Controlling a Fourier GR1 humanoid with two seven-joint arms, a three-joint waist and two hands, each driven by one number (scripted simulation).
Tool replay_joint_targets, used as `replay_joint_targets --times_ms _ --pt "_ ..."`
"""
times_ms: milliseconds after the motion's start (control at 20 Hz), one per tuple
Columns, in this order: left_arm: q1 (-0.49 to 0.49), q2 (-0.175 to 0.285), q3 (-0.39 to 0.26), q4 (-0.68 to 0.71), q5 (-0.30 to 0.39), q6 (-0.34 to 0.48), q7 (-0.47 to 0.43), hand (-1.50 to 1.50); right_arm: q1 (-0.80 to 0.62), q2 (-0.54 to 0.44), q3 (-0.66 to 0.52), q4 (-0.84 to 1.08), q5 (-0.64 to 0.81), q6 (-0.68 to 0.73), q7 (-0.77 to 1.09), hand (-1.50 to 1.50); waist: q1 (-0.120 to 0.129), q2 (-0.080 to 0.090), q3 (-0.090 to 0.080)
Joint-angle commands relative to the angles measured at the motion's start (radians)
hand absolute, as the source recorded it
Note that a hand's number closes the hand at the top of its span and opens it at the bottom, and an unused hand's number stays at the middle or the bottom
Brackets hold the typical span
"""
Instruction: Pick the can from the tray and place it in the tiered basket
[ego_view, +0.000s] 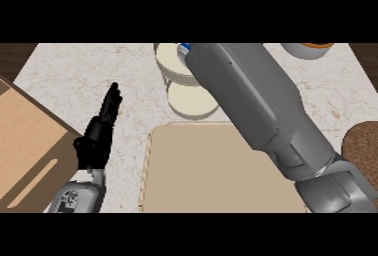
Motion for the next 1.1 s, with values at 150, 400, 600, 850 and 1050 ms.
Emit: replay_joint_targets --times_ms 150,400,600,850,1050 --pt "-0.023 0.010 0.021 -0.022 0.007 0.001 0.049 0.00 0.054 -0.061 -0.092 -0.150 0.035 -0.222 0.053 -1.50 -0.020 -0.008 0.001" --pt "0.036 -0.011 0.003 -0.039 -0.012 0.026 0.039 0.00 0.166 -0.109 -0.139 -0.317 0.073 -0.210 0.170 -1.50 -0.046 -0.019 0.001" --pt "0.090 0.015 0.041 -0.023 0.020 0.005 -0.013 0.00 0.331 -0.139 -0.199 -0.544 0.031 -0.195 0.148 -1.50 -0.082 -0.030 0.002" --pt "0.090 0.011 0.039 -0.037 0.016 0.012 0.003 0.00 0.575 -0.202 -0.253 -0.876 -0.067 -0.087 0.102 -1.50 -0.105 -0.032 0.002" --pt "0.099 0.018 0.048 -0.059 0.001 0.032 0.007 0.00 0.807 -0.251 -0.308 -1.129 -0.197 0.000 0.070 -1.50 -0.110 -0.031 0.003"
